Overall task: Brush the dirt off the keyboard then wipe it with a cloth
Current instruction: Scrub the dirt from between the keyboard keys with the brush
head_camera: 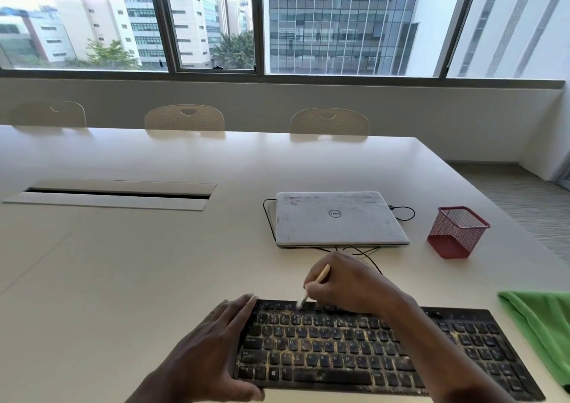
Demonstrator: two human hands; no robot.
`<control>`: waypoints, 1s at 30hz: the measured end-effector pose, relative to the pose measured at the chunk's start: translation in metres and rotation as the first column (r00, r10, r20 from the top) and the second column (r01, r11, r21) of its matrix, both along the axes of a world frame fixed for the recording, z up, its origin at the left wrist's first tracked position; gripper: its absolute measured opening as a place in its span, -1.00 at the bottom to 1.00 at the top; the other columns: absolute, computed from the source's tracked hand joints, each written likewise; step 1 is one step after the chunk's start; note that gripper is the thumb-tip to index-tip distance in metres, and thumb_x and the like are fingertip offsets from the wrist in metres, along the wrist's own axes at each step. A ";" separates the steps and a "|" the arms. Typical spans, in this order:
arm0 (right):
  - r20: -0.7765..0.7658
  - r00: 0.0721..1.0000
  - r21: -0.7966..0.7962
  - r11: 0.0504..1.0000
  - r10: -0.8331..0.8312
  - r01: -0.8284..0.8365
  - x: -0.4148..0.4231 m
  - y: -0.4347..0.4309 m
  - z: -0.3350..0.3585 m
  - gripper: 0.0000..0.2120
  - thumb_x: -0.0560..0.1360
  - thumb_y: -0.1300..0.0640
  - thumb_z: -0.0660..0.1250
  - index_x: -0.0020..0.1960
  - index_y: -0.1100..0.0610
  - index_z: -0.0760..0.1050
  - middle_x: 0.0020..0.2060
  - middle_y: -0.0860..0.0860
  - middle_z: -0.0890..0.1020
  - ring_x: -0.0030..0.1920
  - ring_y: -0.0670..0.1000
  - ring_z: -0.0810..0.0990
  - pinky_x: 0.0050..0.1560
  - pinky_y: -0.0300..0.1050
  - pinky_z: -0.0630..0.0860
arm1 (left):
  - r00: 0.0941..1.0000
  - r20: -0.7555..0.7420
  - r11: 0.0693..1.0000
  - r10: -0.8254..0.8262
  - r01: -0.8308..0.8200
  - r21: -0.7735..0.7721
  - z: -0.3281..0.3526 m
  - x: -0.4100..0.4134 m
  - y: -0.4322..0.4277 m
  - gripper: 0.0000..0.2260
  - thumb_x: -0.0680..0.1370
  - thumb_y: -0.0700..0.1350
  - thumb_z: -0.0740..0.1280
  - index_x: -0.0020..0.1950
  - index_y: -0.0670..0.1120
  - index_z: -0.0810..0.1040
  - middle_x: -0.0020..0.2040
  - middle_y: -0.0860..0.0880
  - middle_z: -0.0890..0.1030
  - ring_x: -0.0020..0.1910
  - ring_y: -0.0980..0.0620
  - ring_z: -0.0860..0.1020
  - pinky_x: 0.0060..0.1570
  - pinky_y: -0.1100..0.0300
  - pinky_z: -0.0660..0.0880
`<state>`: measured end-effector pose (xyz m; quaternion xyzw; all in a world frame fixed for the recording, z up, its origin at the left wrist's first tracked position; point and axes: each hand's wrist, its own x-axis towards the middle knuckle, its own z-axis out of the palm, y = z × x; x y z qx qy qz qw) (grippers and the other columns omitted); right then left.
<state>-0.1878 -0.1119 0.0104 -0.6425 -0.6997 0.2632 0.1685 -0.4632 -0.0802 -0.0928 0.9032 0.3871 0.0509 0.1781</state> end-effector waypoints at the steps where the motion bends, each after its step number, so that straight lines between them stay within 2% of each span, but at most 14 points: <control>1: -0.001 1.000 0.021 1.000 -0.011 0.011 0.001 0.000 0.000 -0.84 0.49 0.03 0.38 -0.20 0.02 0.71 -0.29 -0.10 0.71 -0.26 0.01 0.67 -0.21 -0.07 0.60 | 1.000 0.001 1.000 -0.001 0.001 -0.002 0.000 0.000 0.000 0.21 0.22 0.67 0.30 0.54 0.24 -0.40 0.54 0.37 -0.33 0.52 0.34 -0.29 0.43 0.44 -0.30; 4: 0.045 0.998 -0.008 0.999 0.045 -0.045 0.002 -0.001 -0.003 -0.73 0.54 0.01 0.36 -0.26 0.10 0.67 -0.34 -0.01 0.70 -0.46 -0.02 0.53 -0.32 -0.05 0.55 | 1.000 0.002 1.000 -0.001 0.001 -0.002 -0.003 -0.001 0.001 0.23 0.20 0.69 0.28 0.57 0.23 -0.38 0.58 0.34 -0.29 0.58 0.27 -0.24 0.55 0.31 -0.18; 6: 0.023 0.998 -0.033 0.998 0.063 -0.062 0.003 -0.002 -0.005 -0.70 0.56 0.00 0.36 -0.24 0.15 0.67 -0.35 0.03 0.69 -0.50 -0.10 0.46 -0.36 -0.07 0.52 | 1.000 0.001 1.000 0.005 -0.005 -0.010 -0.006 -0.002 0.001 0.24 0.19 0.69 0.28 0.58 0.23 -0.36 0.59 0.33 -0.27 0.61 0.21 -0.20 0.61 0.18 -0.06; 8: -0.008 1.000 0.004 1.000 0.020 -0.020 0.004 -0.002 -0.006 -0.72 0.56 0.02 0.36 -0.23 0.16 0.67 -0.36 0.04 0.69 -0.50 -0.11 0.44 -0.39 -0.11 0.47 | 1.000 0.003 1.000 0.010 -0.010 -0.015 -0.006 -0.002 0.001 0.25 0.18 0.70 0.28 0.59 0.24 -0.35 0.59 0.34 -0.28 0.62 0.19 -0.20 0.61 0.13 -0.03; 10: 0.001 1.000 0.042 0.999 -0.007 0.007 0.004 -0.001 -0.006 -0.72 0.54 0.04 0.37 -0.27 0.15 0.66 -0.38 0.07 0.67 -0.52 -0.09 0.39 -0.44 -0.14 0.39 | 1.000 0.000 1.000 0.010 -0.010 -0.017 -0.005 -0.002 0.001 0.25 0.17 0.70 0.28 0.59 0.24 -0.35 0.59 0.34 -0.28 0.61 0.19 -0.20 0.61 0.14 -0.04; 13: 0.025 0.998 -0.010 0.998 0.058 -0.057 0.002 -0.004 -0.007 -0.71 0.57 0.03 0.37 -0.28 0.10 0.65 -0.41 0.01 0.65 -0.53 -0.14 0.40 -0.49 -0.27 0.38 | 1.000 0.004 1.000 0.005 -0.005 -0.014 -0.005 -0.001 0.002 0.24 0.18 0.70 0.27 0.59 0.25 -0.35 0.59 0.35 -0.27 0.62 0.20 -0.18 0.61 0.15 -0.01; 17: -0.040 0.999 0.008 1.000 0.027 -0.027 0.002 -0.004 -0.007 -0.74 0.57 0.03 0.36 -0.19 0.14 0.68 -0.32 0.06 0.70 -0.49 -0.11 0.46 -0.43 -0.18 0.45 | 1.000 0.008 1.000 0.011 -0.011 -0.009 -0.005 -0.001 0.001 0.22 0.19 0.69 0.28 0.58 0.27 -0.36 0.58 0.36 -0.29 0.61 0.20 -0.20 0.59 0.21 -0.05; 19: -0.038 0.999 0.033 0.999 0.005 -0.003 0.003 -0.003 -0.007 -0.73 0.56 0.05 0.36 -0.21 0.18 0.67 -0.34 0.07 0.69 -0.51 -0.13 0.42 -0.46 -0.20 0.40 | 1.000 0.003 1.000 0.012 -0.012 -0.022 -0.005 -0.002 0.002 0.23 0.19 0.70 0.28 0.59 0.26 -0.35 0.58 0.35 -0.28 0.62 0.18 -0.19 0.60 0.16 -0.01; 23: -0.054 0.995 0.009 0.997 0.078 -0.078 -0.005 -0.005 -0.012 -0.70 0.59 0.03 0.34 -0.19 0.21 0.66 -0.39 0.03 0.64 -0.51 -0.09 0.38 -0.47 -0.22 0.34 | 1.000 0.006 1.000 0.011 -0.011 -0.027 -0.006 -0.003 0.003 0.24 0.18 0.70 0.28 0.60 0.24 -0.34 0.60 0.34 -0.25 0.62 0.18 -0.13 0.60 0.09 0.09; 28: -0.118 0.993 0.156 0.988 0.000 0.018 -0.008 -0.001 -0.011 -0.81 0.56 0.02 0.36 -0.16 0.02 0.70 -0.45 -0.11 0.59 -0.52 -0.15 0.41 -0.48 -0.28 0.36 | 1.000 0.001 0.999 0.020 -0.020 -0.042 -0.007 -0.002 0.003 0.29 0.17 0.70 0.28 0.60 0.17 -0.36 0.61 0.29 -0.26 0.62 0.17 -0.20 0.62 0.14 -0.05; 30: -0.083 0.996 0.137 0.990 0.027 -0.016 -0.011 0.000 -0.010 -0.84 0.55 0.07 0.38 -0.12 0.08 0.71 -0.40 -0.14 0.61 -0.49 -0.17 0.48 -0.47 -0.32 0.39 | 1.000 0.006 0.999 0.017 -0.017 -0.036 -0.007 -0.002 0.004 0.30 0.17 0.69 0.29 0.60 0.16 -0.37 0.61 0.29 -0.27 0.62 0.19 -0.21 0.61 0.19 -0.10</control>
